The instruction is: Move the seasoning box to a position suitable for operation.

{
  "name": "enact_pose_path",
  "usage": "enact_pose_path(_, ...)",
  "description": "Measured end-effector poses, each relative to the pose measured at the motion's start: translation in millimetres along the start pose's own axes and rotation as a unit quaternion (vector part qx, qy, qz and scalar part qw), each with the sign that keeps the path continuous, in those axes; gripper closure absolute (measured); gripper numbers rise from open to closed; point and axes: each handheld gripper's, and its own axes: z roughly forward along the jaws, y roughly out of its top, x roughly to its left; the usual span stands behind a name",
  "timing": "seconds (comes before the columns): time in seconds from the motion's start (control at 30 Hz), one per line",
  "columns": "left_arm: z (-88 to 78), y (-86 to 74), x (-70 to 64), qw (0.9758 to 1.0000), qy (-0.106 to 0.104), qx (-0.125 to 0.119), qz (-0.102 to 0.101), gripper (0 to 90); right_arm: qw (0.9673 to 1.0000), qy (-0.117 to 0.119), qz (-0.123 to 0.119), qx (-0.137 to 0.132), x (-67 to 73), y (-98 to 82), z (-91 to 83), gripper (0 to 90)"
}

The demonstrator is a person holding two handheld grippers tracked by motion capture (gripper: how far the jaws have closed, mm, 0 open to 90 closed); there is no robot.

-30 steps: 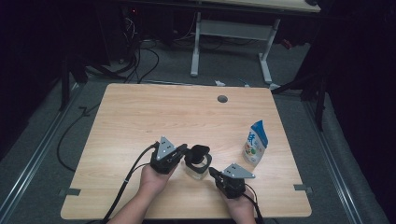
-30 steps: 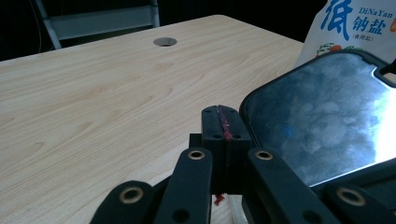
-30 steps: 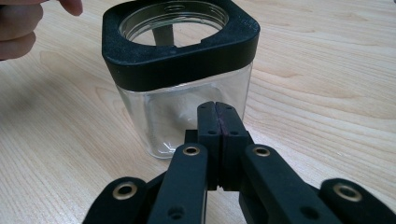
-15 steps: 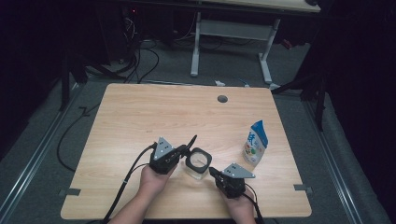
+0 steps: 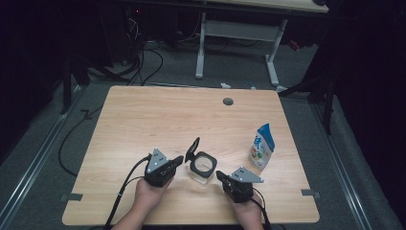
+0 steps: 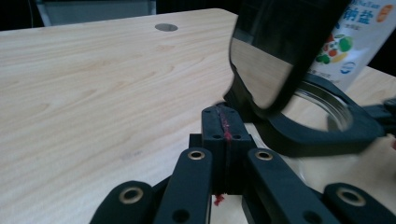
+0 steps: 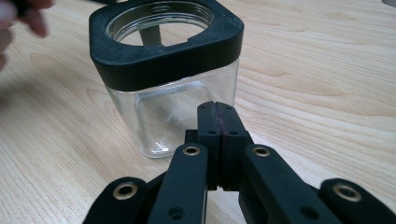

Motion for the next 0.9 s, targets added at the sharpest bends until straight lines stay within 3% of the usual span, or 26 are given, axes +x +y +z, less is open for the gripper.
enact_pose_path(0.13,-13.4,-1.4,-8.4,0.9998,-0.011,0.001,-0.017,90.0,1.0000,0.002,-0.003,0.001,1.5,0.1,0.4,89.9)
enact_pose_path(0.23,-19.9,-1.0,-26.8,0.9993,-0.031,0.001,-0.020,90.0,1.0000,0.003,-0.005,0.004,3.6,0.0,1.2,90.0)
enact_pose_path(0.43,-8.4,3.5,-43.5,0.9991,-0.040,-0.006,-0.010,90.0,1.0000,0.004,-0.006,0.006,4.5,-0.2,2.0,90.0)
enact_pose_path(0.73,4.3,12.1,-39.4,0.9992,-0.024,-0.029,-0.016,90.0,0.9999,0.005,-0.007,0.005,3.9,-0.6,1.7,90.0)
enact_pose_path(0.9,5.7,13.1,-38.5,0.9992,-0.022,-0.028,-0.016,90.0,0.9999,0.006,-0.008,0.002,4.7,0.0,1.0,89.9)
